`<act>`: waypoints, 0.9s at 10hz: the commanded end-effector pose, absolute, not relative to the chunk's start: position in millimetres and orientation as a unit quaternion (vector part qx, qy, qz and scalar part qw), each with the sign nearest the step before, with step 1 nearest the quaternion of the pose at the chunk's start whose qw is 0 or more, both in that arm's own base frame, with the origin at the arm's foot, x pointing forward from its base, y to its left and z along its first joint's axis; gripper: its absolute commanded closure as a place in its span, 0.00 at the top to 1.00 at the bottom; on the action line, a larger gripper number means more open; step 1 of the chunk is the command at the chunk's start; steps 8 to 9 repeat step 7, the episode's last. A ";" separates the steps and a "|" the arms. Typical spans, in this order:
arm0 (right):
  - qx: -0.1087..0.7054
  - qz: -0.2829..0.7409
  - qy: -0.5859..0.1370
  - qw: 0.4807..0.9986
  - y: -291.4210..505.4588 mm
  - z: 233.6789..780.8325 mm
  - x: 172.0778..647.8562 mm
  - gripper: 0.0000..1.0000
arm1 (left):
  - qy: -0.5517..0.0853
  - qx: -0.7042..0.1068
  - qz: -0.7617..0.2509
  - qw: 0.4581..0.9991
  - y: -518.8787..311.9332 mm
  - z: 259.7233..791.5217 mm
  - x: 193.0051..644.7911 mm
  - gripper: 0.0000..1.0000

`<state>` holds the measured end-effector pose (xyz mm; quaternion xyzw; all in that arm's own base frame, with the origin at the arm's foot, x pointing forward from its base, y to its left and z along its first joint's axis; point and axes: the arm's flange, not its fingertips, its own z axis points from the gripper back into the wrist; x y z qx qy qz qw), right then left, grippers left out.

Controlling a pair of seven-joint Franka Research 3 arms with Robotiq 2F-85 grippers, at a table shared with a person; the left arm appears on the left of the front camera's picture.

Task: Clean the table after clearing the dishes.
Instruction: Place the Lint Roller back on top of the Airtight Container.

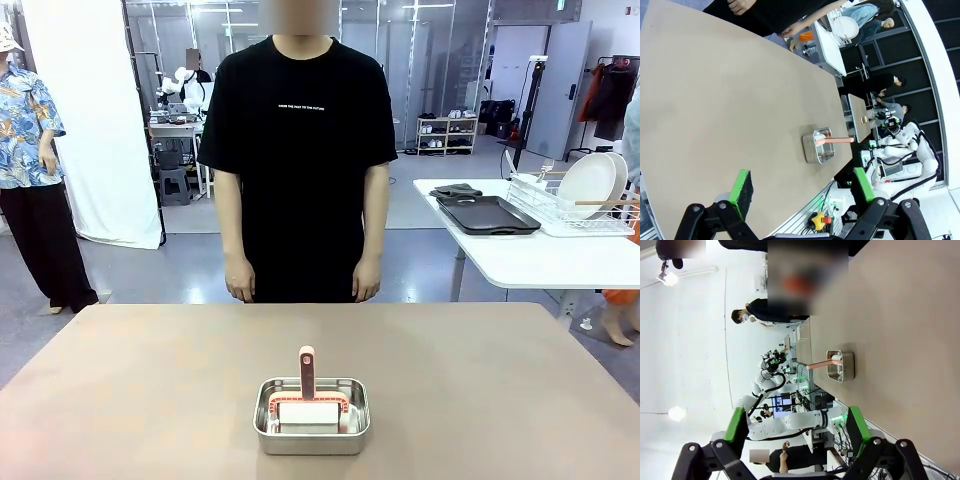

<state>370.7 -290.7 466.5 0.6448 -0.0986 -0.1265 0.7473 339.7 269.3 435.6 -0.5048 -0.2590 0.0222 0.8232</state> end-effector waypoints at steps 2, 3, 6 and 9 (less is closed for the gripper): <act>0.647 -0.123 -0.099 0.746 -289.1 469.1 370.3 1.00 | -0.265 -0.507 0.019 0.820 270.1 436.0 336.5 1.00; 0.647 -0.123 -0.099 0.746 -289.1 469.1 370.3 1.00 | -0.265 -0.507 0.019 0.820 270.1 436.0 336.5 1.00; 0.647 -0.123 -0.099 0.746 -289.1 469.1 370.3 1.00 | -0.265 -0.507 0.019 0.820 270.1 436.0 336.5 1.00; 0.647 -0.123 -0.099 0.746 -289.1 469.1 370.3 1.00 | -0.265 -0.507 0.019 0.820 270.1 436.0 336.5 1.00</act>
